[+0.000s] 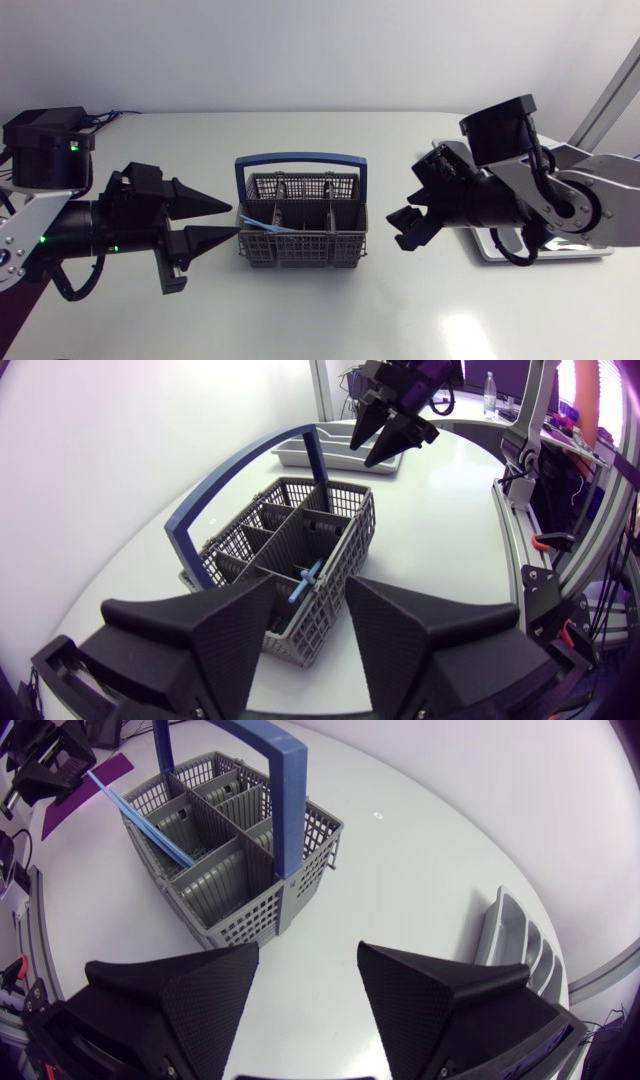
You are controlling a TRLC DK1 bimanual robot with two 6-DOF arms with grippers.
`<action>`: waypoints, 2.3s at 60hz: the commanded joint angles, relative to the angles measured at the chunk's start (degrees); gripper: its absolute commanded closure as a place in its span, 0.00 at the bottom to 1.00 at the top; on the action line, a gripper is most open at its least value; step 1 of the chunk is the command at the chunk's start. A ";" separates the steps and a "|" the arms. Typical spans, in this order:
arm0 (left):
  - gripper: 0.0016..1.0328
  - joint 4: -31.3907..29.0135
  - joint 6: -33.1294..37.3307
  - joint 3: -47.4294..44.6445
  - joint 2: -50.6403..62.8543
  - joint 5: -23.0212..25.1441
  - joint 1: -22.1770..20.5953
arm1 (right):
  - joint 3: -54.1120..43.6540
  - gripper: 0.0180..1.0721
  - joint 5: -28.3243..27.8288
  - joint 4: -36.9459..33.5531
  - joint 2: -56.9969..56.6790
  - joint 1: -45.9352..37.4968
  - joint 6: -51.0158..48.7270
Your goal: Unload the cutlery basket into the drawer organizer.
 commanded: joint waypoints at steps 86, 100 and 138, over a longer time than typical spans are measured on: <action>0.97 7.52 -4.76 6.77 11.35 -2.56 -6.67 | -2.62 0.31 0.24 -0.66 -1.32 1.83 0.23; 0.97 -6.11 -3.97 16.17 5.64 -2.65 -6.14 | -1.65 0.31 0.24 -2.33 -2.73 3.50 -0.48; 0.97 -26.41 -19.35 34.98 11.00 -2.38 -15.11 | 10.48 0.31 -0.81 -11.56 -12.93 16.59 1.99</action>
